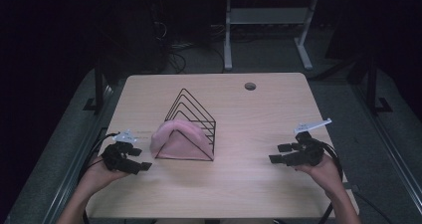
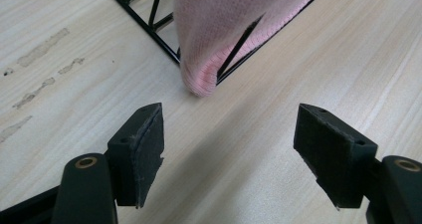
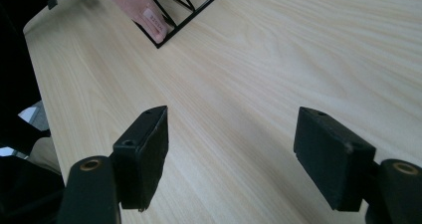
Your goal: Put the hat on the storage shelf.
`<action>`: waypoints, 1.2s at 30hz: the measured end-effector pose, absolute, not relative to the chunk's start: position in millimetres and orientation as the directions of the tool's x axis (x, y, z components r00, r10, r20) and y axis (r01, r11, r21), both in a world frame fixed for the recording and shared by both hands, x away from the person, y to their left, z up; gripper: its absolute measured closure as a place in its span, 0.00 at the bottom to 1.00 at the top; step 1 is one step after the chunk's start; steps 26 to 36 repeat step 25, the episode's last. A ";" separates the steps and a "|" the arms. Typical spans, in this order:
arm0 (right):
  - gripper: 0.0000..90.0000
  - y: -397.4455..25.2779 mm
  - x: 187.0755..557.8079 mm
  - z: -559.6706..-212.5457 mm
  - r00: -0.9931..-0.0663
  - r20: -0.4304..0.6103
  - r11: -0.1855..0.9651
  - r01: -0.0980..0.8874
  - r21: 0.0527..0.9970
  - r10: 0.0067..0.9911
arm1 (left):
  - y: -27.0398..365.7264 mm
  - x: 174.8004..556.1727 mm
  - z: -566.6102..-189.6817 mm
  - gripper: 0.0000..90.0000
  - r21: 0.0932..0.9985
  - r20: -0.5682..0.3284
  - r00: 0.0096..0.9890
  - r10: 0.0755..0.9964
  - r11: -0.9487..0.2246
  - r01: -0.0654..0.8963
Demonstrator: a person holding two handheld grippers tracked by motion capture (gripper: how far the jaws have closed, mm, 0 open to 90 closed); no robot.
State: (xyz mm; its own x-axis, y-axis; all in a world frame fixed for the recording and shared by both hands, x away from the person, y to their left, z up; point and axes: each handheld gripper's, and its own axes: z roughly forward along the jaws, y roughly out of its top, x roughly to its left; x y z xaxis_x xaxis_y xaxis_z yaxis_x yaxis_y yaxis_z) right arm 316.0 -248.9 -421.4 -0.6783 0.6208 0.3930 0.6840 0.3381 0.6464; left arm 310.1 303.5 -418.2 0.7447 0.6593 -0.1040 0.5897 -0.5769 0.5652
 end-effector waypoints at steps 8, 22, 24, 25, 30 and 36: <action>0.32 -262.1 302.9 -430.7 -0.661 0.384 0.327 0.692 0.643 0.645 | 302.4 303.3 -419.6 0.31 0.578 -0.109 0.747 0.656 -0.570 0.585; 0.27 -278.9 266.6 -445.5 -0.639 0.344 0.296 0.680 0.671 0.688 | 305.0 287.6 -425.8 0.30 0.614 -0.138 0.739 0.659 -0.528 0.586; 0.27 -279.1 258.2 -444.6 -0.637 0.333 0.284 0.669 0.687 0.695 | 304.5 285.0 -427.9 0.30 0.622 -0.142 0.737 0.661 -0.519 0.586; 0.27 -279.8 253.5 -444.5 -0.641 0.326 0.279 0.658 0.699 0.695 | 303.9 283.7 -429.1 0.30 0.623 -0.140 0.735 0.663 -0.518 0.586; 0.27 -279.8 253.5 -444.5 -0.641 0.326 0.279 0.658 0.699 0.695 | 303.9 283.7 -429.1 0.30 0.623 -0.140 0.735 0.663 -0.518 0.586; 0.27 -279.8 253.5 -444.5 -0.641 0.326 0.279 0.658 0.699 0.695 | 303.9 283.7 -429.1 0.30 0.623 -0.140 0.735 0.663 -0.518 0.586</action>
